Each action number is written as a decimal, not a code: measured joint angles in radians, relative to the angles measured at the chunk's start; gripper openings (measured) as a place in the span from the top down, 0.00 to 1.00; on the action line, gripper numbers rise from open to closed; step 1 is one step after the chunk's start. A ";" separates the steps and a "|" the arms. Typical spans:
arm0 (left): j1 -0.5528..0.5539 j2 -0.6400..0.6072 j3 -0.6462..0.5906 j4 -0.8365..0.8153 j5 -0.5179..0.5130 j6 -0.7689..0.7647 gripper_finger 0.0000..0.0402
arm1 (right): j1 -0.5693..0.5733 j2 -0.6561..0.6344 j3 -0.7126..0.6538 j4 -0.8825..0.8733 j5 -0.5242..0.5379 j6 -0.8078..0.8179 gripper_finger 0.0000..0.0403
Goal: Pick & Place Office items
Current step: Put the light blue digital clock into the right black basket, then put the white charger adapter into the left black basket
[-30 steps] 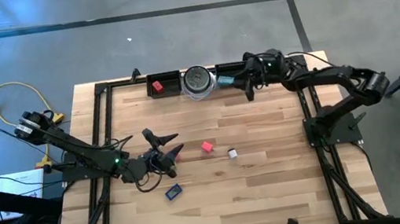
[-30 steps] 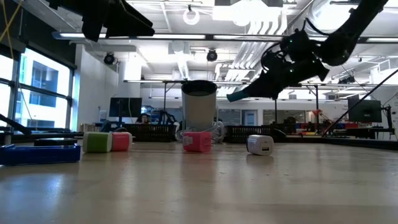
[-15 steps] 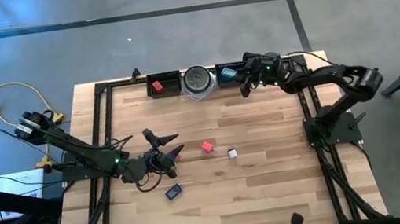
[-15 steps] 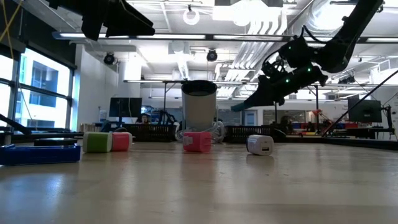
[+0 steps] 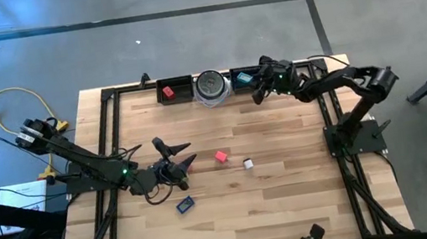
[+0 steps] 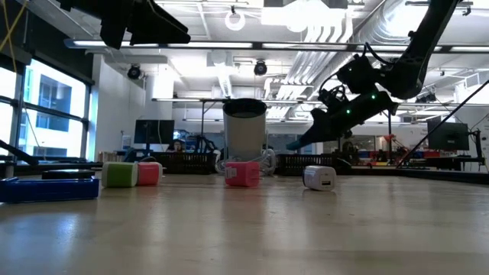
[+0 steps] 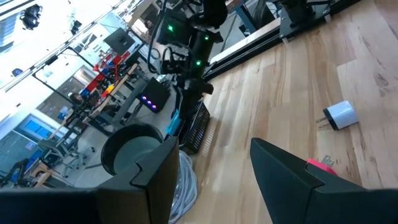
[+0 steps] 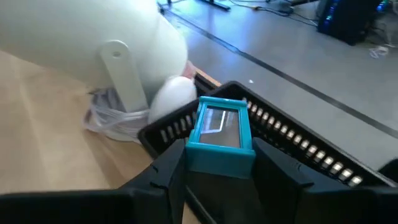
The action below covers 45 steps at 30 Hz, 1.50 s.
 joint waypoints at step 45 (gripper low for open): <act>0.000 0.000 0.000 -0.001 -0.011 -0.017 0.52 | -0.001 -0.012 0.000 0.131 -0.296 0.085 0.50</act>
